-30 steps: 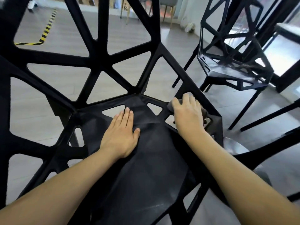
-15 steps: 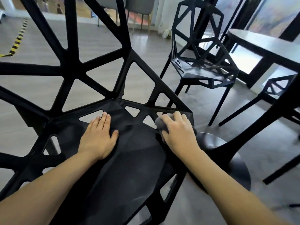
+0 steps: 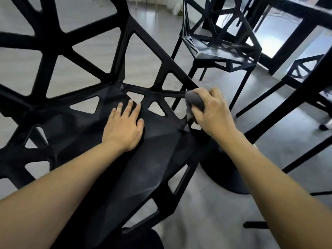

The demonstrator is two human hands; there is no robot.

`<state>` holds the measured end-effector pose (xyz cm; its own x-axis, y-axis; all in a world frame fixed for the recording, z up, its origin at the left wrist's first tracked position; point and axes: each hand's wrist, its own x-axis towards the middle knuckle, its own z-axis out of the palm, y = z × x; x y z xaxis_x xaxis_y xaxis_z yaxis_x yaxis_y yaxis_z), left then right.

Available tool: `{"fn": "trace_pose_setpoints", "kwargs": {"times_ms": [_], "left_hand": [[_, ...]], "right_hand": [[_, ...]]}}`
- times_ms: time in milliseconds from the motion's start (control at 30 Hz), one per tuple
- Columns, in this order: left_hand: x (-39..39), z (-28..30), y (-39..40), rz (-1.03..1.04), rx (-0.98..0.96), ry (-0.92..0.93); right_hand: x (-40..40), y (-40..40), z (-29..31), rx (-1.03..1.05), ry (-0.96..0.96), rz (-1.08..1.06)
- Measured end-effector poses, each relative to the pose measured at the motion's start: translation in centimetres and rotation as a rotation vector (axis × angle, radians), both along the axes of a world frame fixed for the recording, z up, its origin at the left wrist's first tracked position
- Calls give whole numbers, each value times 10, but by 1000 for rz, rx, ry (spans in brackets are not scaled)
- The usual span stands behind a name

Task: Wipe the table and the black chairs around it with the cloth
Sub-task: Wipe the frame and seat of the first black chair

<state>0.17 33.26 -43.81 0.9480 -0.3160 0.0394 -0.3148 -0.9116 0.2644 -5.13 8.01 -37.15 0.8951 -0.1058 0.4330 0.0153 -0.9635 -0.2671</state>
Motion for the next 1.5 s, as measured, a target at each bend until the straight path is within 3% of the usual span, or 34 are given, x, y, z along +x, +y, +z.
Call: {"fn": "trace_pose_setpoints", "kwargs": {"times_ms": [133, 233, 333, 467, 700, 767, 933, 1033, 1167, 1333, 1500], "left_hand": [[-3, 0, -3, 19, -9, 3], [-4, 1, -2, 23, -16, 14], [-2, 1, 0, 9, -14, 24], [-2, 2, -1, 6, -12, 24], [-4, 2, -2, 12, -2, 21], [-4, 3, -2, 6, 6, 31], [-4, 5, -1, 0, 2, 32], [-4, 4, -1, 8, -3, 27], [-4, 4, -1, 9, -12, 17], [-4, 3, -2, -28, 49, 20], [-5, 5, -4, -40, 69, 20]], "right_hand": [[-63, 34, -22, -15, 125, 174], [-65, 35, -23, -54, 125, 223], [-44, 7, -23, -154, -21, 75], [-32, -1, -30, 34, -101, -115], [-97, 48, -35, -7, 14, 259], [-81, 42, -32, -99, 11, 272], [-16, 22, -30, -183, -103, -109], [-23, 19, -28, -49, -119, -9], [-7, -28, 5, 197, -321, -12], [44, -50, 8, 301, 7, 101], [69, -33, 12, 207, -37, 108]]}}
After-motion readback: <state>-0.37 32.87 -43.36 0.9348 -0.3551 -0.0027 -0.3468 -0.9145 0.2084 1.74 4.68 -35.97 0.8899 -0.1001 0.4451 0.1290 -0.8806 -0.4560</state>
